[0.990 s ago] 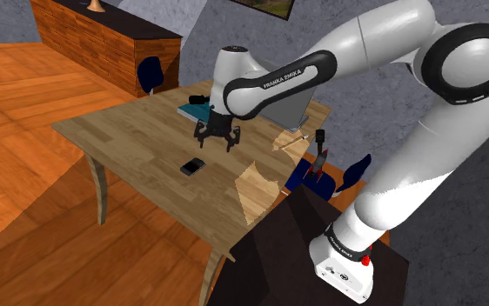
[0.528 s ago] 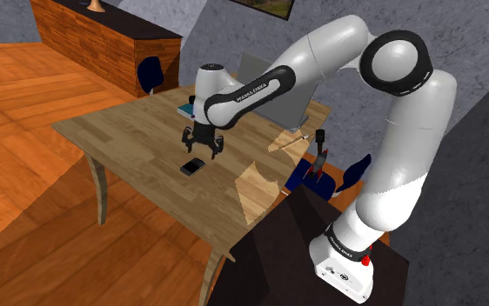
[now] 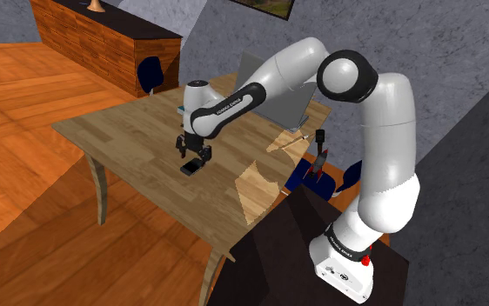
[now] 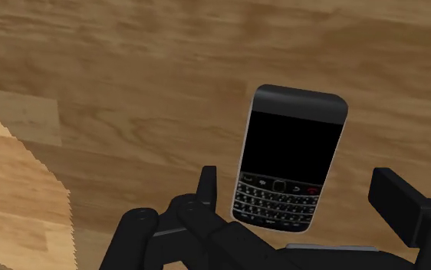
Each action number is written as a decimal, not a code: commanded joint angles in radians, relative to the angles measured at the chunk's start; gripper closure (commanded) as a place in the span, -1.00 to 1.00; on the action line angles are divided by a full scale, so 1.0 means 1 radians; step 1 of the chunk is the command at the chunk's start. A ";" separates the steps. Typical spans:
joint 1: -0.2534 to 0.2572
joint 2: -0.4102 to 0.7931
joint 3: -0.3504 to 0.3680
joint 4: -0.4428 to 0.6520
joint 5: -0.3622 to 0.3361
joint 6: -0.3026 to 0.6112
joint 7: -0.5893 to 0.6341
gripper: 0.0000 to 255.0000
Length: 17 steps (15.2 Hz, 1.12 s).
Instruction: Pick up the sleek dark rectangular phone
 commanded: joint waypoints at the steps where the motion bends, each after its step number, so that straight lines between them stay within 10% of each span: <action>1: 0.005 0.025 -0.008 0.007 -0.006 0.017 0.011 -1.00; 7: 0.015 0.073 -0.021 0.018 -0.021 0.054 0.021 -1.00; 8: 0.016 0.074 -0.021 0.020 -0.021 0.054 0.022 1.00; 17: 0.015 0.073 -0.021 0.018 -0.021 0.054 0.021 1.00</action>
